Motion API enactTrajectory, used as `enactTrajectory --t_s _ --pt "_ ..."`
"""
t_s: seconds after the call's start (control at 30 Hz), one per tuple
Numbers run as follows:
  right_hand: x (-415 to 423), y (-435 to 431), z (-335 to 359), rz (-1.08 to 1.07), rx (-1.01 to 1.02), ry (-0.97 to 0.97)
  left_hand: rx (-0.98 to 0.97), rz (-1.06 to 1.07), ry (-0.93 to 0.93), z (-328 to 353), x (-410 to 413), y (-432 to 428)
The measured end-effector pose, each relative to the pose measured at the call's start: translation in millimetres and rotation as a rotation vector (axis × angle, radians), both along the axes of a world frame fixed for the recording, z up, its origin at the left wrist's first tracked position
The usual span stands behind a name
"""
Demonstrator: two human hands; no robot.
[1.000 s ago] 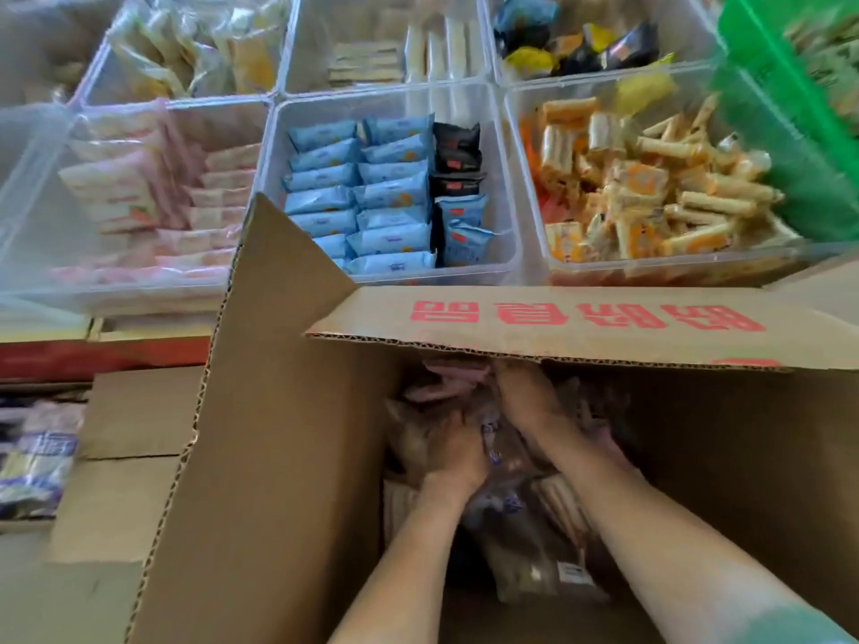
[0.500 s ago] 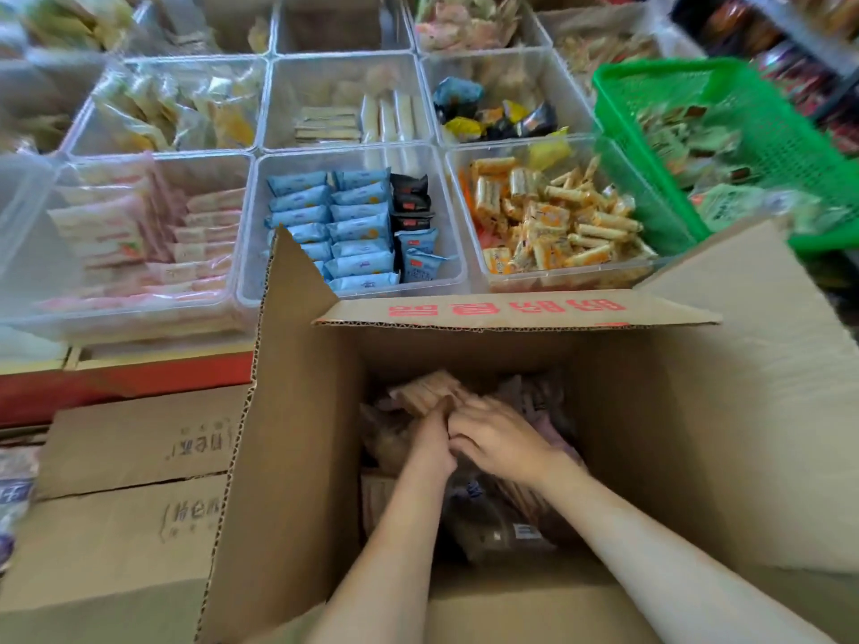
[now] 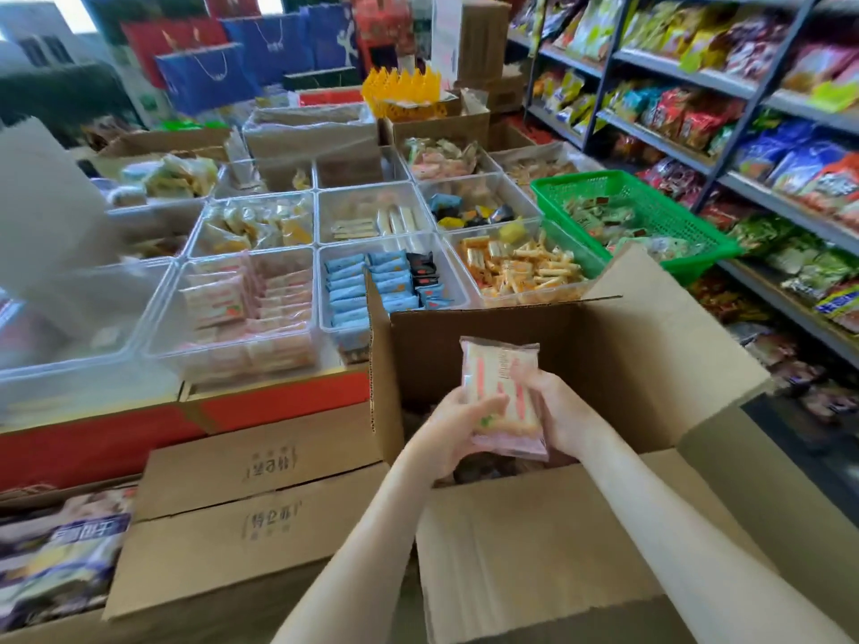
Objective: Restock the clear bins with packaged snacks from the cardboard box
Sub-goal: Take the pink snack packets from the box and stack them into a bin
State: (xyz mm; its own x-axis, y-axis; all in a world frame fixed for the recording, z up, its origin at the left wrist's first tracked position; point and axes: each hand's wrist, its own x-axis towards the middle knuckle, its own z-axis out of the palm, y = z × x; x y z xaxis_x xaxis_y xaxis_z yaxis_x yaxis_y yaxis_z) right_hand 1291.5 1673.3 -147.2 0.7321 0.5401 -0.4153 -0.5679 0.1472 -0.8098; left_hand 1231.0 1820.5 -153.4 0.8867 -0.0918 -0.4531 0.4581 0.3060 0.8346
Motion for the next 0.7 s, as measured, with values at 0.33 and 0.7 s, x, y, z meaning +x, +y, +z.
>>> enactTrajectory --t_s 0.33,0.7 --pt "-41.4 149.3 78.7 -0.037 0.054 -0.261 -0.003 0.27 -0.206 70.6 -51.4 158.9" --pt "-49.6 392.7 88.4 0.123 -0.134 -0.26 0.163 0.549 -0.045 72.1 -43.5 369.0"
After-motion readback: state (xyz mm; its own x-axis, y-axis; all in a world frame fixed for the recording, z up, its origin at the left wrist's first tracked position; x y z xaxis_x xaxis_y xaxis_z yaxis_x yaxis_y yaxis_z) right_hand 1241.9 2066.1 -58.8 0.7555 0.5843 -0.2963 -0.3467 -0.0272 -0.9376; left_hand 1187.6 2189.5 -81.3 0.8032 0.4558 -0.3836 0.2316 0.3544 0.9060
